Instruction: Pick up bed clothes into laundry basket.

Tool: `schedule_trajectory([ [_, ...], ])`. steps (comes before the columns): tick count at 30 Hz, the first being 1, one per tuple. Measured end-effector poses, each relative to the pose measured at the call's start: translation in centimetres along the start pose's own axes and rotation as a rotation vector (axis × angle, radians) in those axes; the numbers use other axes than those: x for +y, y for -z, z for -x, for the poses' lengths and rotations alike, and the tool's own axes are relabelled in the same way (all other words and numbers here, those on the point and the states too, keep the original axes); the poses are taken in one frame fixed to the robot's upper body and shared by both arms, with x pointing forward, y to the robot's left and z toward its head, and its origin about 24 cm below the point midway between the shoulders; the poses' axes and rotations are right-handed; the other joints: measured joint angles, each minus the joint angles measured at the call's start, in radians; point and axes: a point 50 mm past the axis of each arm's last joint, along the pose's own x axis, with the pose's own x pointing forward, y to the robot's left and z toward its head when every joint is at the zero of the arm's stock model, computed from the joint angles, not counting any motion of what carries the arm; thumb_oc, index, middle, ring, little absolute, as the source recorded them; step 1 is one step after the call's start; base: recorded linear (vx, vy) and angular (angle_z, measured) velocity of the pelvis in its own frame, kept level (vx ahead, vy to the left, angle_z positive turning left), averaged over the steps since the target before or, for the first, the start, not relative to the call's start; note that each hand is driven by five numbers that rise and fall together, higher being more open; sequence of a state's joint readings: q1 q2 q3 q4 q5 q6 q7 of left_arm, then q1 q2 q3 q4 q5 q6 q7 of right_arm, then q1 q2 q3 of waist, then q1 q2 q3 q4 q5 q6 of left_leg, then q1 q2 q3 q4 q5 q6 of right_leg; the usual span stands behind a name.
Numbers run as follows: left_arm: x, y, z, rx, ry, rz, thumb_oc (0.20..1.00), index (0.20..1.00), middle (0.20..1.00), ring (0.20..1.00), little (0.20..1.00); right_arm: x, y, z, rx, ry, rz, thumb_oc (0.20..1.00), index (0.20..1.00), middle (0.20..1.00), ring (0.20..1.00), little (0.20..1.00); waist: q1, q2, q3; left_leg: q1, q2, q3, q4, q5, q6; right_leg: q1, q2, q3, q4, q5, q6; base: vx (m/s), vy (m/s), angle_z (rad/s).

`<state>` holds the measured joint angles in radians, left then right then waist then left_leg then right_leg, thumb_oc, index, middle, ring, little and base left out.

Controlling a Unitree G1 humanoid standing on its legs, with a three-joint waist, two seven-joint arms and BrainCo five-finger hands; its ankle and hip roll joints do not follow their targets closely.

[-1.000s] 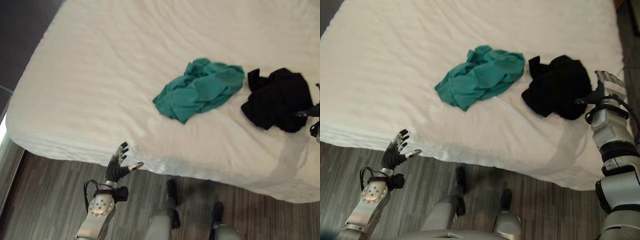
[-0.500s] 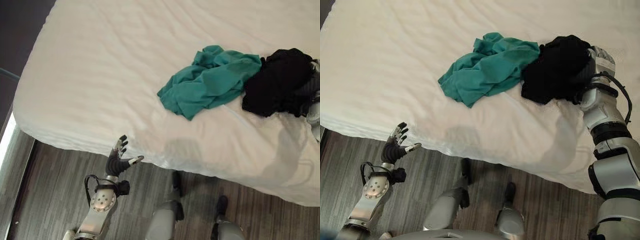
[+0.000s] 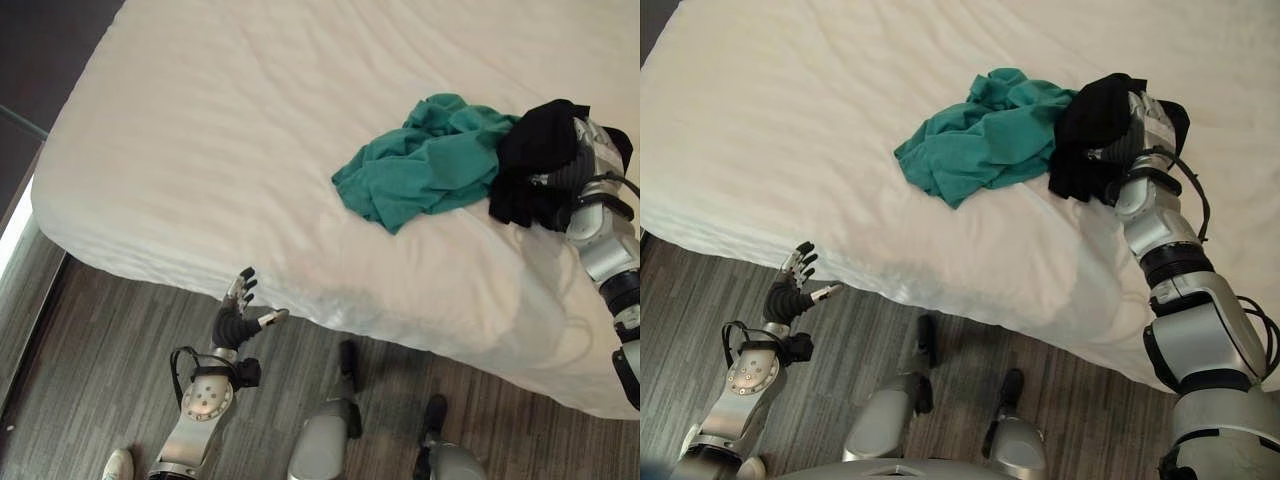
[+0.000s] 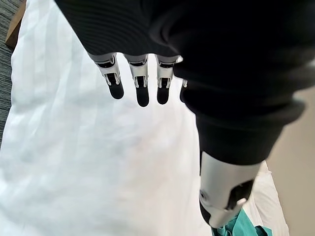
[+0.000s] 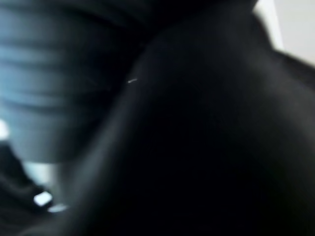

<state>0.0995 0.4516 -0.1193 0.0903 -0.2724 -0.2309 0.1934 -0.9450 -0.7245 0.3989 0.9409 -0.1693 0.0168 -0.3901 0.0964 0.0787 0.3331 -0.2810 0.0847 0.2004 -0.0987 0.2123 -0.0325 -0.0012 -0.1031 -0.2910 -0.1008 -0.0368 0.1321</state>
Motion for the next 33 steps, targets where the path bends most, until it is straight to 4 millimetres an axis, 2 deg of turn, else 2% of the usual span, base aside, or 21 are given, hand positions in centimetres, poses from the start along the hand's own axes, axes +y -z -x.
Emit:
schedule_trajectory([
  [2, -0.2, -0.5, -0.6, -0.024, 0.008, 0.0, 1.0, 1.0, 1.0, 1.0, 1.0, 0.8, 0.5, 0.3, 0.055, -0.013, -0.109, 0.2, 0.2, 0.2, 0.2, 0.2, 0.004, 0.0, 0.0, 0.0, -0.001, -0.002, 0.0, 0.001, -0.001, 0.003, 0.001, -0.003, 0.0, 0.0, 0.0, -0.02, -0.021, 0.06],
  [5, -0.4, -1.6, -1.3, -0.071, 0.014, 0.006, 1.0, 1.0, 1.0, 1.0, 1.0, 0.9, 0.8, 0.6, 0.077, -0.009, -0.197, 0.2, 0.2, 0.2, 0.2, 0.2, 0.005, 0.0, 0.0, 0.001, -0.002, -0.007, 0.0, 0.002, -0.001, 0.007, 0.001, -0.01, 0.0, 0.0, 0.0, 0.0, -0.011, 0.1],
  [8, -0.4, -4.7, -2.2, -0.199, 0.032, -0.014, 1.0, 1.0, 1.0, 1.0, 1.0, 2.7, 1.7, 3.5, 0.016, -0.087, -0.24, 0.2, 0.2, 0.2, 0.2, 0.2, -0.005, -0.003, -0.004, 0.031, -0.006, -0.014, 0.0, 0.003, 0.001, 0.047, 0.0, -0.027, 0.0, -0.001, 0.0, 0.02, -0.012, 0.17],
  [10, -0.3, -7.4, -2.6, -0.309, 0.049, -0.097, 1.0, 1.0, 1.0, 1.0, 1.0, 3.2, 2.2, 5.7, -0.038, -0.134, -0.24, 0.2, 0.2, 0.2, 0.2, 0.2, -0.005, -0.013, -0.005, 0.043, -0.01, -0.015, 0.0, 0.001, -0.001, 0.066, -0.005, -0.031, 0.0, -0.014, -0.002, 0.08, -0.032, 0.07],
  [11, 0.2, -9.9, -2.9, -0.429, 0.024, -0.14, 1.0, 1.0, 1.0, 1.0, 1.0, 4.5, 2.7, 7.1, -0.055, -0.214, -0.207, 0.2, 0.2, 0.2, 0.2, 0.2, -0.032, -0.023, -0.007, 0.062, -0.002, -0.008, 0.0, -0.005, -0.009, 0.08, -0.009, -0.031, 0.0, -0.015, -0.003, 0.1, -0.022, 0.11],
  [13, 0.4, -14.3, -2.8, -0.625, 0.007, -0.214, 1.0, 1.0, 1.0, 1.0, 1.0, 4.6, 4.0, 10.4, -0.1, -0.301, -0.194, 0.2, 0.2, 0.2, 0.2, 0.2, -0.049, -0.037, -0.011, 0.098, -0.006, -0.001, 0.0, -0.014, -0.009, 0.118, -0.009, -0.033, 0.0, -0.021, -0.003, 0.08, 0.029, -0.06],
  [14, 0.8, -17.2, -2.4, -0.762, -0.05, -0.238, 1.0, 1.0, 1.0, 1.0, 1.0, 3.9, 5.4, 13.3, -0.088, -0.341, -0.227, 0.2, 0.2, 0.2, 0.2, 0.2, -0.087, -0.062, -0.018, 0.148, -0.006, 0.036, 0.0, -0.04, -0.007, 0.148, -0.019, -0.013, 0.002, -0.021, -0.002, 0.1, 0.082, -0.51],
  [15, 1.3, -18.4, -2.2, -0.823, -0.092, -0.279, 1.0, 1.0, 1.0, 1.0, 1.0, 2.1, 6.0, 14.4, -0.092, -0.3, -0.247, 0.2, 0.2, 0.2, 0.2, 0.2, -0.109, -0.07, -0.033, 0.165, -0.008, 0.063, -0.001, -0.044, 0.001, 0.154, -0.022, 0.012, 0.012, -0.025, 0.003, 0.09, 0.076, -0.91],
  [16, 1.8, -19.0, -2.5, -0.843, -0.121, -0.33, 1.0, 1.0, 1.0, 1.0, 1.0, 0.8, 7.6, 15.3, -0.039, -0.249, -0.257, 0.2, 0.2, 0.2, 0.2, 0.2, -0.159, -0.101, -0.072, 0.176, -0.008, 0.106, 0.0, -0.061, -0.012, 0.141, -0.036, 0.045, 0.006, -0.025, 0.004, 0.09, 0.073, -0.82],
  [18, 3.8, -18.0, -2.1, -0.786, -0.165, -0.538, 1.0, 1.0, 1.0, 1.0, 1.0, -3.8, 9.6, 17.3, 0.016, -0.082, -0.258, 0.2, 0.2, 0.2, 0.2, 0.2, -0.242, -0.116, -0.11, 0.215, -0.017, 0.149, -0.001, -0.074, 0.0, 0.161, -0.045, 0.082, 0.003, -0.025, 0.005, 0.03, 0.017, -0.84],
  [19, 6.1, -16.3, -1.1, -0.701, -0.25, -0.599, 1.0, 1.0, 1.0, 1.0, 1.0, -6.0, 11.0, 18.1, 0.068, 0.043, -0.269, 0.2, 0.2, 0.2, 0.2, 0.2, -0.283, -0.125, -0.141, 0.253, -0.012, 0.193, -0.001, -0.09, -0.009, 0.163, -0.051, 0.131, 0.003, -0.025, 0.005, 0.03, 0.009, -1.04],
  [20, 6.9, -15.0, -1.0, -0.635, -0.289, -0.59, 1.0, 1.0, 1.0, 1.0, 1.0, -7.0, 11.6, 18.4, 0.09, 0.088, -0.259, 0.2, 0.2, 0.2, 0.2, 0.2, -0.309, -0.125, -0.167, 0.267, -0.006, 0.215, -0.001, -0.096, -0.01, 0.163, -0.053, 0.153, 0.003, -0.025, 0.006, 0.05, 0.029, -1.13],
  [23, 8.5, -11.0, -1.5, -0.427, -0.322, -0.661, 1.0, 1.0, 1.0, 1.0, 1.0, -7.3, 12.0, 18.6, 0.108, 0.14, -0.281, 0.2, 0.2, 0.2, 0.2, 0.2, -0.375, -0.11, -0.224, 0.308, 0.01, 0.286, -0.003, -0.112, -0.024, 0.152, -0.044, 0.224, 0.003, -0.025, 0.006, 0.01, 0.035, -0.82],
  [24, 9.0, -8.9, -1.7, -0.325, -0.329, -0.698, 1.0, 1.0, 1.0, 1.0, 1.0, -6.9, 12.1, 18.4, 0.105, 0.142, -0.308, 0.2, 0.2, 0.2, 0.2, 0.2, -0.398, -0.083, -0.262, 0.311, 0.02, 0.324, -0.007, -0.119, -0.033, 0.125, -0.038, 0.27, -0.001, -0.023, 0.006, -0.01, 0.027, -0.88],
  [26, 9.0, -7.0, -2.1, -0.237, -0.322, -0.716, 1.0, 1.0, 1.0, 1.0, 1.0, -6.5, 12.5, 18.4, 0.126, 0.138, -0.315, 0.2, 0.2, 0.2, 0.2, 0.2, -0.407, -0.061, -0.268, 0.328, 0.024, 0.342, -0.001, -0.125, -0.041, 0.113, -0.034, 0.312, -0.001, -0.011, 0.007, 0.0, 0.007, -0.97],
  [27, 9.1, -5.1, -2.0, -0.152, -0.312, -0.758, 1.0, 1.0, 1.0, 1.0, 1.0, -5.9, 13.1, 18.5, 0.16, 0.13, -0.312, 0.2, 0.2, 0.2, 0.2, 0.2, -0.389, -0.035, -0.278, 0.337, 0.034, 0.288, -0.002, -0.134, -0.054, 0.095, -0.027, 0.364, 0.003, -0.002, 0.004, 0.1, -0.015, -0.95],
  [29, 8.7, -4.3, -1.9, -0.122, -0.321, -0.757, 1.0, 1.0, 1.0, 1.0, 1.0, -5.5, 13.6, 18.9, 0.186, 0.117, -0.305, 0.2, 0.2, 0.2, 0.2, 0.2, -0.407, -0.022, -0.273, 0.342, 0.033, 0.256, 0.0, -0.139, -0.062, 0.086, -0.024, 0.375, 0.002, 0.012, 0.008, 0.15, -0.003, -0.65],
  [30, 9.0, -2.8, -2.0, -0.072, -0.35, -0.768, 1.0, 1.0, 1.0, 1.0, 1.0, -4.2, 14.0, 19.2, 0.227, 0.101, -0.338, 0.2, 0.2, 0.2, 0.2, 0.2, -0.373, -0.033, -0.272, 0.349, 0.007, 0.06, 0.04, -0.168, -0.034, 0.047, -0.017, 0.458, 0.047, -0.002, 0.002, 0.1, 0.024, -1.27],
  [31, 9.4, -0.9, -2.2, 0.019, -0.365, -0.793, 1.0, 1.0, 1.0, 1.0, 1.0, -2.7, 14.3, 19.6, 0.266, 0.063, -0.377, 0.2, 0.2, 0.2, 0.2, 0.2, -0.315, -0.061, -0.27, 0.345, -0.021, -0.124, 0.081, -0.178, -0.001, 0.018, -0.034, 0.537, 0.091, -0.012, -0.009, 0.09, 0.055, -1.54],
  [32, 9.7, 0.5, -1.7, 0.101, -0.371, -0.802, 1.0, 1.0, 1.0, 1.0, 1.0, -2.2, 14.2, 19.8, 0.266, 0.036, -0.377, 0.2, 0.2, 0.2, 0.2, 0.2, -0.308, -0.062, -0.269, 0.333, -0.01, -0.15, 0.081, -0.189, -0.013, 0.022, -0.046, 0.538, 0.078, -0.009, 0.003, 0.13, 0.094, -1.05],
  [33, 9.7, 1.3, -1.5, 0.143, -0.364, -0.829, 1.0, 1.0, 1.0, 1.0, 1.0, -2.9, 15.0, 20.0, 0.286, 0.041, -0.343, 0.2, 0.2, 0.2, 0.2, 0.2, -0.346, -0.018, -0.254, 0.319, 0.031, -0.152, 0.038, -0.21, -0.046, 0.022, -0.023, 0.526, 0.056, -0.013, 0.016, 0.14, 0.124, -0.62],
])
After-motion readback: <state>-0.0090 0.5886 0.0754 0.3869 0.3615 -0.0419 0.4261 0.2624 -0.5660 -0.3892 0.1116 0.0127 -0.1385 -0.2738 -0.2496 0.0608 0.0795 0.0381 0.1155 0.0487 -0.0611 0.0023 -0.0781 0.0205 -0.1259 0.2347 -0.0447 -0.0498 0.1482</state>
